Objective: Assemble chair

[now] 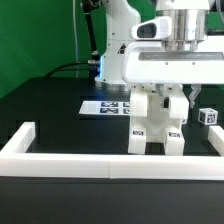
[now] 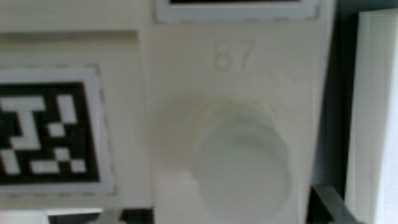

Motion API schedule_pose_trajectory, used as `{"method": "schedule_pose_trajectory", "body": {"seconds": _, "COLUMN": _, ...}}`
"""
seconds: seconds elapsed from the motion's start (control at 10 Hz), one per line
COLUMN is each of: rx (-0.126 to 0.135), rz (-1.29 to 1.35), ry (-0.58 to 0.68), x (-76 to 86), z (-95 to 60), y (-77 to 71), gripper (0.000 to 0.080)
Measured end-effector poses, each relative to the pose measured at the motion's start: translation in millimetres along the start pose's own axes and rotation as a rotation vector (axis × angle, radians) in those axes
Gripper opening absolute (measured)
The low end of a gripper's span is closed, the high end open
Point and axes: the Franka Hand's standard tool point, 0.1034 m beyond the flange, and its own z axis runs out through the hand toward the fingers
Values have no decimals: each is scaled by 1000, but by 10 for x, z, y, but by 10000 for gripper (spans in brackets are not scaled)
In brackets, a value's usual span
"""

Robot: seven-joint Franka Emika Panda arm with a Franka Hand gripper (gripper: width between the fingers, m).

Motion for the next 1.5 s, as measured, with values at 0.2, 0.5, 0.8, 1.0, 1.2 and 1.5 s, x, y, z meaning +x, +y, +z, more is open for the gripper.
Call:
{"method": "schedule_pose_trajectory", "body": {"seconds": 0.2, "rx": 0, "rz": 3, "ry": -2, "x": 27, "z": 0, "y": 11, "gripper": 289}}
{"method": "schedule_pose_trajectory", "body": {"seconds": 0.5, "rx": 0, "rz": 4, "ry": -10, "x": 31, "z": -4, "y": 7, "gripper": 571}}
{"method": "schedule_pose_trajectory", "body": {"seconds": 0.8, "rx": 0, "rz": 4, "ry": -11, "x": 30, "z": -2, "y": 8, "gripper": 645}}
{"method": "schedule_pose_trajectory", "body": {"seconds": 1.0, "rx": 0, "rz": 4, "ry": -11, "x": 30, "z": -2, "y": 8, "gripper": 645}}
{"method": "schedule_pose_trajectory", "body": {"seconds": 1.2, "rx": 12, "rz": 9, "ry": -43, "x": 10, "z": -144, "y": -19, "gripper": 645}}
{"method": "schedule_pose_trajectory", "body": {"seconds": 1.5, "rx": 37, "rz": 39, "ry": -38, "x": -35, "z": -442, "y": -112, "gripper": 650}}
